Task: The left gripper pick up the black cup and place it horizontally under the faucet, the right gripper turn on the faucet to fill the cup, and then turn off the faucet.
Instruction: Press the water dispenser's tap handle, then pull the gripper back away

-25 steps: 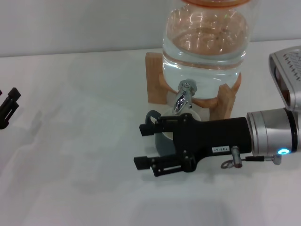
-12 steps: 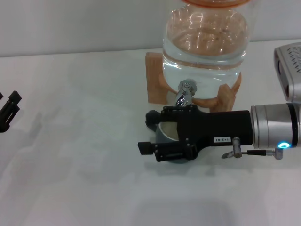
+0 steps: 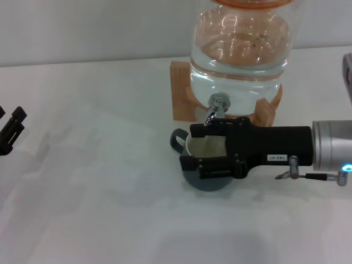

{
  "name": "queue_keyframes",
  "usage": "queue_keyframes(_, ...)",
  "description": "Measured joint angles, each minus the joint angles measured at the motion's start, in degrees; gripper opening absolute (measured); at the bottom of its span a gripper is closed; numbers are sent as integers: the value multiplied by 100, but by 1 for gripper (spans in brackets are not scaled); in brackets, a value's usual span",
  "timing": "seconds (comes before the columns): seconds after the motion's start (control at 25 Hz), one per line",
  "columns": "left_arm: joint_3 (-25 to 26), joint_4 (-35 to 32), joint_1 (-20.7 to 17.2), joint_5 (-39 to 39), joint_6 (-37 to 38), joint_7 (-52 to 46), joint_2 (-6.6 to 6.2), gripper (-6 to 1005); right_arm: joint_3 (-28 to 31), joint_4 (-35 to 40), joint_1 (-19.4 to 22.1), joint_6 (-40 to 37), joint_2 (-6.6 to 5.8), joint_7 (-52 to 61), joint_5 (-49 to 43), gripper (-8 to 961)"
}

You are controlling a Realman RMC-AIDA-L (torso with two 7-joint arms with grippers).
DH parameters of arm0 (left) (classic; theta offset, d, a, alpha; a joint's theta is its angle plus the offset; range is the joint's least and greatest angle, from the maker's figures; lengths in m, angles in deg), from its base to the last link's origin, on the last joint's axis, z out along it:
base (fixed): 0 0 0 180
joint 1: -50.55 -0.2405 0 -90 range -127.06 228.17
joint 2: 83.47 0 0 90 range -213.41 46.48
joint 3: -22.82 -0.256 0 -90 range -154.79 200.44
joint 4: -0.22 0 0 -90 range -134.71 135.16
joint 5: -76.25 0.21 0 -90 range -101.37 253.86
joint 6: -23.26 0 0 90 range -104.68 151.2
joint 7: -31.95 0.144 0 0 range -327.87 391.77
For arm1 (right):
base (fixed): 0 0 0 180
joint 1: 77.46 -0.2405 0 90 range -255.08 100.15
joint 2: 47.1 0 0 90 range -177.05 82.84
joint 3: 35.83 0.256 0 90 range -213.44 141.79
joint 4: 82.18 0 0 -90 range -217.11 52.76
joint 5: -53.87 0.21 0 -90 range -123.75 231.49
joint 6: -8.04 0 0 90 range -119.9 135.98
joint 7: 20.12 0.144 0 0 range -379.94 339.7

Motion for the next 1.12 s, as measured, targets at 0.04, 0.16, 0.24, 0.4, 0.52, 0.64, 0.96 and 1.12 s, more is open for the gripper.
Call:
queue_keyframes(0.04,-1,0,0,0,-2,0,0,534,31,-1,22,22,0,0,-7,797)
queue_keyframes(0.16,-2,0,1,0,-6,0,0,534,128,-1,88,71,-2,-4,-26,797)
queue_keyframes(0.24,-3,1,1,0,-7,0,0,534,179,-18,108,85,-7,-16,-33,798)
queue_keyframes(0.4,-3,4,20,0,-8,0,0,534,254,-44,152,98,-14,-49,-58,798)
queue_keyframes(0.52,-3,6,28,0,-8,0,0,534,353,-70,158,103,-14,-60,-125,797)
queue_keyframes(0.64,-3,8,31,0,-8,0,0,534,423,-120,152,104,-14,-65,-145,797)
queue_keyframes(0.96,-3,9,37,0,0,0,0,534,483,-155,129,85,-10,-68,-172,798)
queue_keyframes(1.12,-3,9,41,0,22,0,0,534,516,-167,119,80,-6,-74,-157,797)
